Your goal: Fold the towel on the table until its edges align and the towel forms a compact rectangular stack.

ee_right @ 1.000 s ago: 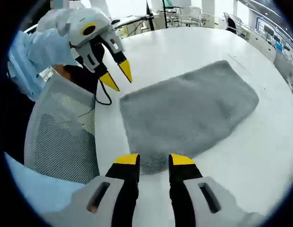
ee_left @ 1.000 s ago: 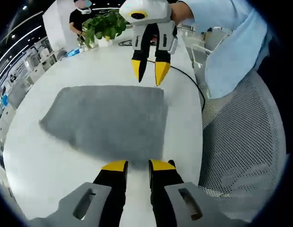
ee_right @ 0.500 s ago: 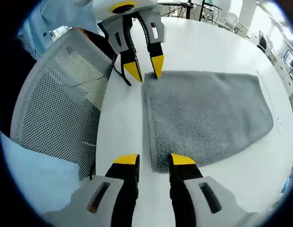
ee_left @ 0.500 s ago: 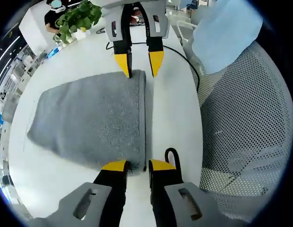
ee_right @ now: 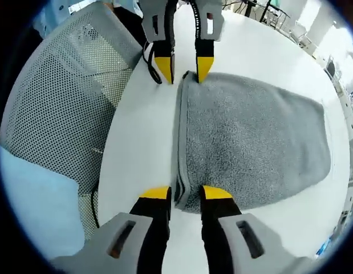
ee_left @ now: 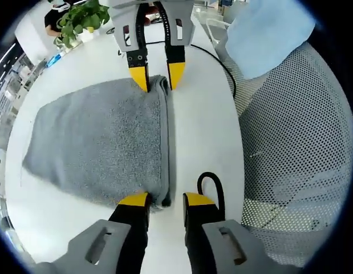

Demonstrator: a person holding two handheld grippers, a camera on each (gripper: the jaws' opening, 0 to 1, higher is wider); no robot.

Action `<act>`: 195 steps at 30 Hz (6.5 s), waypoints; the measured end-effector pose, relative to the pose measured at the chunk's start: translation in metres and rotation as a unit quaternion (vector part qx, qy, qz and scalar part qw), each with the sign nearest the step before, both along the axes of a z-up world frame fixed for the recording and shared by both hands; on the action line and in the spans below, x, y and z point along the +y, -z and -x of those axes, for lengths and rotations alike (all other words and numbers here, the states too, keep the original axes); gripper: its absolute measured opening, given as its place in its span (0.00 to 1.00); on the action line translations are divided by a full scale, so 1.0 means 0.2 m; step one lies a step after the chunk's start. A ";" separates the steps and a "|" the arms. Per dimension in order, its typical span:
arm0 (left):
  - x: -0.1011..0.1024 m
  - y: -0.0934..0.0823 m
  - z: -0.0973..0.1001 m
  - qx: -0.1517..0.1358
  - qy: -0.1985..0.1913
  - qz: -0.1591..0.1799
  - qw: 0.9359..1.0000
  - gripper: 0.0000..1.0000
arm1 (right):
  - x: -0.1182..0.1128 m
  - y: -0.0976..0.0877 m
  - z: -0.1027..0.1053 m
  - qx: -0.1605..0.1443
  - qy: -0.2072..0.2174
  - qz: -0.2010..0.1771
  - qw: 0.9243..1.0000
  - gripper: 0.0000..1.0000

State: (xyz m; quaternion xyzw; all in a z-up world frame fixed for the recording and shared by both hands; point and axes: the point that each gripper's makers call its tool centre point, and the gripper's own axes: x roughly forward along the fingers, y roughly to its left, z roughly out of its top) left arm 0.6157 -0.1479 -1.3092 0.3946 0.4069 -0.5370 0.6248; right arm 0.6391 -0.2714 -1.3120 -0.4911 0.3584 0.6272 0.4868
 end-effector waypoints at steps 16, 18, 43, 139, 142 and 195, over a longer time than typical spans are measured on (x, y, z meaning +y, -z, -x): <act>-0.01 -0.01 0.01 0.022 -0.010 0.008 1.000 0.25 | 0.02 -0.03 -0.05 0.051 0.075 -0.016 0.996 0.05; -0.01 -0.01 0.01 0.026 -0.009 0.005 1.000 0.25 | 0.01 -0.04 -0.04 0.070 0.102 -0.018 0.992 0.05; -0.05 0.00 -0.01 0.024 -0.020 0.005 1.000 0.26 | 0.02 -0.15 -0.11 0.148 0.220 -0.019 0.964 0.04; -0.07 -0.74 0.52 0.119 0.060 0.058 0.989 0.06 | -0.04 -0.78 0.53 0.182 0.123 -0.045 0.975 0.04; -0.05 -0.79 0.46 0.104 0.053 0.059 0.991 0.06 | -0.02 -0.83 0.49 0.172 0.124 -0.052 0.976 0.04; 0.08 -0.40 -0.48 0.041 -0.169 0.032 0.984 0.07 | 0.13 -0.45 -0.45 0.002 0.217 -0.044 0.975 0.05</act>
